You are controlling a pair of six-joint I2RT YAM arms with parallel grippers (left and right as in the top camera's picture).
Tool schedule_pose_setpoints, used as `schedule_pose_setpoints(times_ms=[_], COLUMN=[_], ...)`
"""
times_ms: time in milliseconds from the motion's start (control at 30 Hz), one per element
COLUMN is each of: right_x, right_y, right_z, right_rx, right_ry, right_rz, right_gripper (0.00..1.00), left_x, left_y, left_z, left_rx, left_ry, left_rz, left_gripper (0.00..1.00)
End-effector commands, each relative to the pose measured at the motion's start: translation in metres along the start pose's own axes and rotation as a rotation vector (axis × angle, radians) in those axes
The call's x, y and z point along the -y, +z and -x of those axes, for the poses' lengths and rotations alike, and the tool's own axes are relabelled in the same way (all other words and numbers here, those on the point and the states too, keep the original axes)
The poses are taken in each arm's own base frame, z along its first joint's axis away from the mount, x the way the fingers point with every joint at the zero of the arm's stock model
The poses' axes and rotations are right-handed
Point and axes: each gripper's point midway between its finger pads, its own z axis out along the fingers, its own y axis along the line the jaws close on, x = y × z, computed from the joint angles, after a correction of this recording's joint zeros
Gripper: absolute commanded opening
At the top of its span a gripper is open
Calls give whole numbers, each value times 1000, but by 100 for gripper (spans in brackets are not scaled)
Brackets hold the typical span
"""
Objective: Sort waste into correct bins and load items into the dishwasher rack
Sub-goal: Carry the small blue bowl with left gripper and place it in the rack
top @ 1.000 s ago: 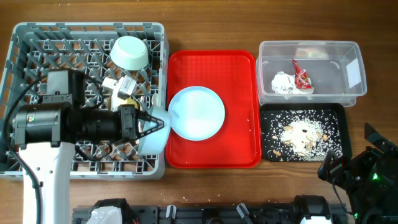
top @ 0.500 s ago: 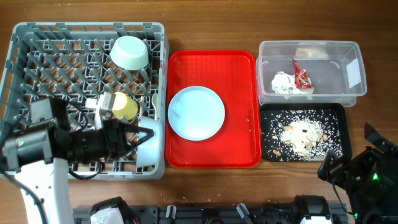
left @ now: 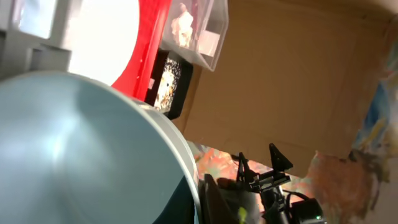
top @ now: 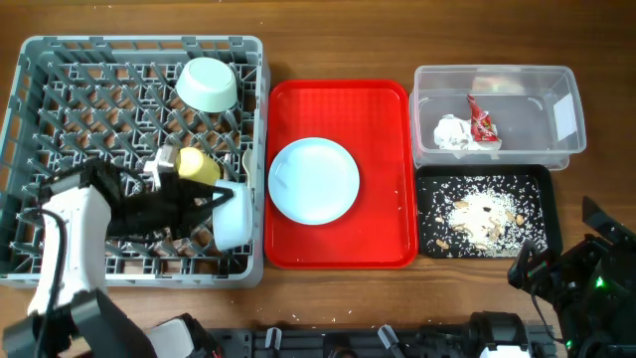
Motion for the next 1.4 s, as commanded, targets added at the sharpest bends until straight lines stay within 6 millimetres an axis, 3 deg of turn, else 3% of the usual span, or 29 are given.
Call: schedule_pose_setpoints(times_ms=[0, 167, 400, 533, 600, 733, 800, 833, 900, 933, 967, 1033, 1133, 1233, 1367], right_x=[-1, -1, -1, -1, -1, -1, -1, -1, -1, -1, -1, -1, -1, -1, -1], right_y=[0, 0, 0, 0, 0, 0, 0, 0, 0, 0, 0, 0, 0, 0, 0], right_z=[3, 3, 3, 3, 3, 3, 3, 3, 3, 3, 3, 3, 3, 3, 3], right_rx=[15, 15, 15, 15, 15, 15, 15, 15, 15, 15, 15, 15, 15, 15, 15], right_ry=[14, 14, 14, 14, 14, 14, 14, 14, 14, 14, 14, 14, 14, 14, 14], right_rz=[8, 8, 8, 8, 8, 8, 8, 8, 8, 8, 8, 8, 8, 8, 8], right_gripper=[100, 100, 100, 100, 100, 100, 100, 100, 100, 100, 99, 100, 100, 100, 100], left_x=[-18, -46, -67, -68, -65, -38, -18, -6, 1, 2, 2, 5, 6, 6, -14], left_y=[4, 3, -31, -44, -49, -66, -75, -80, -87, -89, -90, -90, -96, -95, -83], left_z=[5, 12, 29, 35, 40, 50, 49, 45, 35, 27, 18, 1, -16, -25, -31], left_rx=[-10, -3, 131, 184, 201, 240, 267, 294, 347, 372, 394, 435, 528, 544, 456], left_ry=[-38, -17, -77, -97, -131, -83, -26, 2, 30, 55, 92, 151, 198, 225, 197], left_rz=[-21, 71, 123, 114, 134, 185, 214, 246, 328, 385, 456, 556, 707, 752, 790], left_gripper=[4, 4, 5, 21, 31, 36, 42, 50, 52, 50, 29, 4, 4, 4, 4])
